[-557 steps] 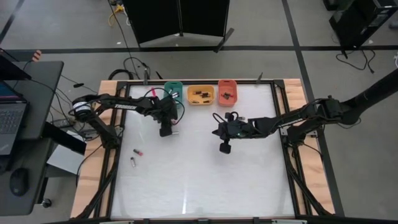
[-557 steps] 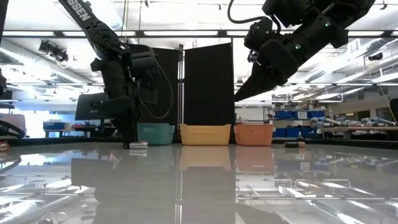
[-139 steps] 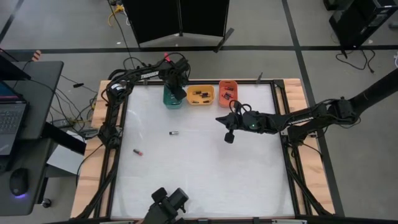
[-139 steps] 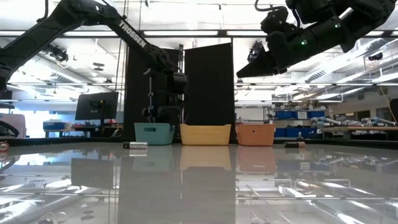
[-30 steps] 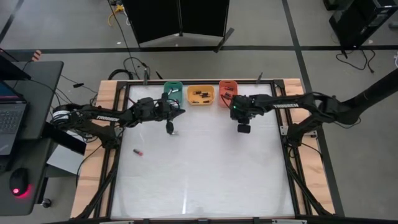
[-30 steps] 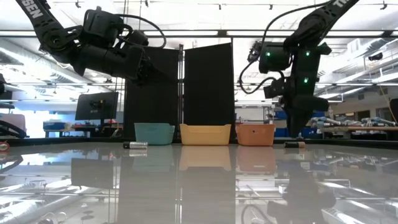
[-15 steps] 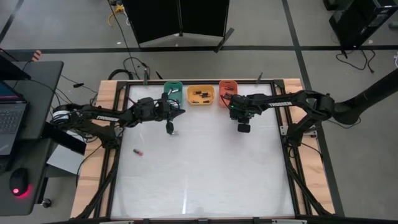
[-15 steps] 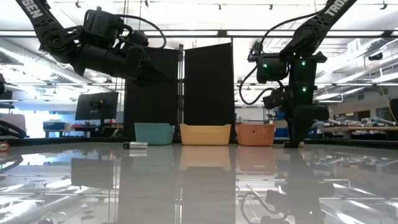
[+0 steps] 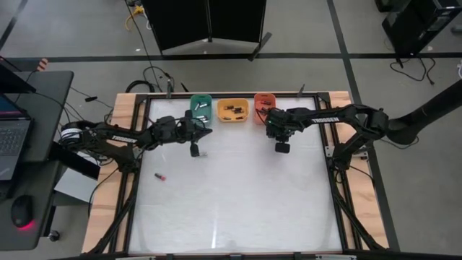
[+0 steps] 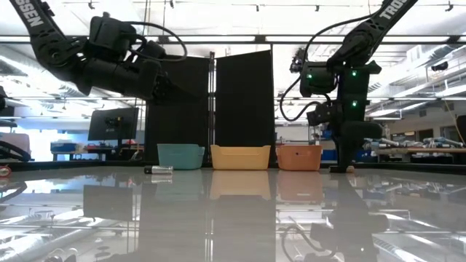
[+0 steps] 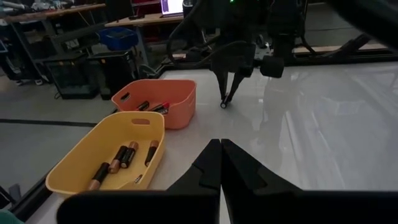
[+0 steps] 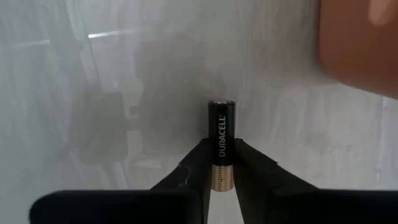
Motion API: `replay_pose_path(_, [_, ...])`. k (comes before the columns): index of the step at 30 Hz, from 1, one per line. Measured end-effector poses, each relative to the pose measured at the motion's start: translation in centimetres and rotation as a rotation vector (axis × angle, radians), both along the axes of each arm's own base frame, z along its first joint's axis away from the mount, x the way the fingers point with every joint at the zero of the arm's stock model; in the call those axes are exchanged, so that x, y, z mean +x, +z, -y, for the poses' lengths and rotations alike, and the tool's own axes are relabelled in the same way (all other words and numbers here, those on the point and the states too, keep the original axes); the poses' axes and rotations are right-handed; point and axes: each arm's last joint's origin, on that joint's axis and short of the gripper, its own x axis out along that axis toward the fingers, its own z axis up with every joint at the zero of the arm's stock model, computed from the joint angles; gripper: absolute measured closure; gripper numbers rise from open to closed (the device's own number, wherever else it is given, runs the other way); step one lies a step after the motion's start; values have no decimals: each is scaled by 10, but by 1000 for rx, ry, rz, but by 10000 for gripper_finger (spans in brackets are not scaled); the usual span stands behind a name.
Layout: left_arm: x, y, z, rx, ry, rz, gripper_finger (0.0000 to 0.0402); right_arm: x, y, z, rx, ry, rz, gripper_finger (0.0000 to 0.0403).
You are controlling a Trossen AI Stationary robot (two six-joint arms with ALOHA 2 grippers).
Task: Sort batteries
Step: Put the brown battery into the yellow bin
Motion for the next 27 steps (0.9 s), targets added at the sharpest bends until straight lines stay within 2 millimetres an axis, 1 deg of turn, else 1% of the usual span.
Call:
replay_pose_path(11, [-1, 1, 0, 6, 0, 18, 390, 0, -2, -1, 21, -23, 9, 296])
replay_pose_path(15, [-1, 1, 0, 6, 0, 18, 390, 0, -2, -1, 18, -20, 11, 292])
replay_pose_path(18, [-1, 1, 0, 7, 0, 20, 390, 0, -2, -1, 16, -17, 12, 301])
replay_pose_path(23, [0, 2, 0, 10, 1, 29, 390, 1, -1, -1, 15, -14, 13, 346])
replay_pose_path(27, [0, 3, 0, 13, 1, 37, 390, 2, 0, -2, 11, -17, 13, 347])
